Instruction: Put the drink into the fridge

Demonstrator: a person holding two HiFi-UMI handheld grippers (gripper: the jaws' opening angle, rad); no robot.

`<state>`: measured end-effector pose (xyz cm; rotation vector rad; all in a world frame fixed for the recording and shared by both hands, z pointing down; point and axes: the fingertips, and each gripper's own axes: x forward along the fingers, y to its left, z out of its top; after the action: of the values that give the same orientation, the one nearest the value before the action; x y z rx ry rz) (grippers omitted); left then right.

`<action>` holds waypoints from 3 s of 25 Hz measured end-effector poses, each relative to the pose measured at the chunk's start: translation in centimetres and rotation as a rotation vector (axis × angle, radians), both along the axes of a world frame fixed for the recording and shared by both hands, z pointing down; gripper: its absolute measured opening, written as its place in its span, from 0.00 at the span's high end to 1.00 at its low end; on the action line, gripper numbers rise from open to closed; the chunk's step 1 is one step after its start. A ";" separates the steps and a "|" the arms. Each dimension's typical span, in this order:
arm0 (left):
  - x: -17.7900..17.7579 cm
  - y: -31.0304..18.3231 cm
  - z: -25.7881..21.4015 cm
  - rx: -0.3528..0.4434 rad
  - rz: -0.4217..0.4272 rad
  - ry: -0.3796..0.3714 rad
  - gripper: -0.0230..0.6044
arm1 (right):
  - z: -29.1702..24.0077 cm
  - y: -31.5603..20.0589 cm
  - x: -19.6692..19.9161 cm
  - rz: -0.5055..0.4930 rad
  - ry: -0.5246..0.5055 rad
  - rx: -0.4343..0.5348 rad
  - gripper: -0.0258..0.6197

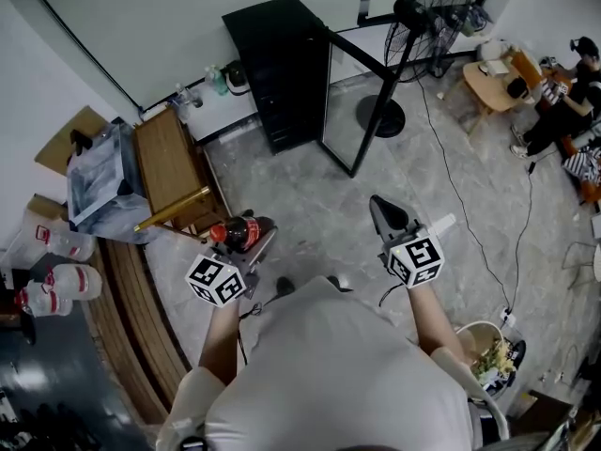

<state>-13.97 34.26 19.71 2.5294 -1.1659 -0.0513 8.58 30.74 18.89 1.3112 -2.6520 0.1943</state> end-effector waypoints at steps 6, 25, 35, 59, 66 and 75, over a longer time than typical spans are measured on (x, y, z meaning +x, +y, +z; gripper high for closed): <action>2.2 0.3 0.4 -0.008 -0.035 0.022 0.49 | 0.7 -0.1 2.6 -0.024 0.009 -0.010 0.96; 5.9 -3.0 1.2 -0.049 -0.102 0.044 0.49 | 2.9 -3.8 6.6 -0.055 0.011 -0.045 0.96; 4.3 -11.3 2.9 -0.039 -0.049 0.042 0.49 | 4.4 -10.4 4.8 -0.025 0.052 -0.061 0.96; -2.3 -29.2 6.3 -0.072 0.137 0.033 0.49 | 7.9 -25.9 -5.2 0.048 0.105 -0.148 0.96; -0.8 -31.7 7.6 -0.104 0.134 0.036 0.49 | 8.5 -29.6 -4.9 0.012 0.114 -0.158 0.96; 3.1 -36.4 8.9 -0.132 0.046 0.037 0.49 | 9.6 -36.9 -2.9 -0.083 0.107 -0.159 0.96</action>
<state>-10.90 -2.16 28.57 2.4285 -1.0607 -0.0092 5.70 -6.17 28.49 1.1281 -2.5376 0.3083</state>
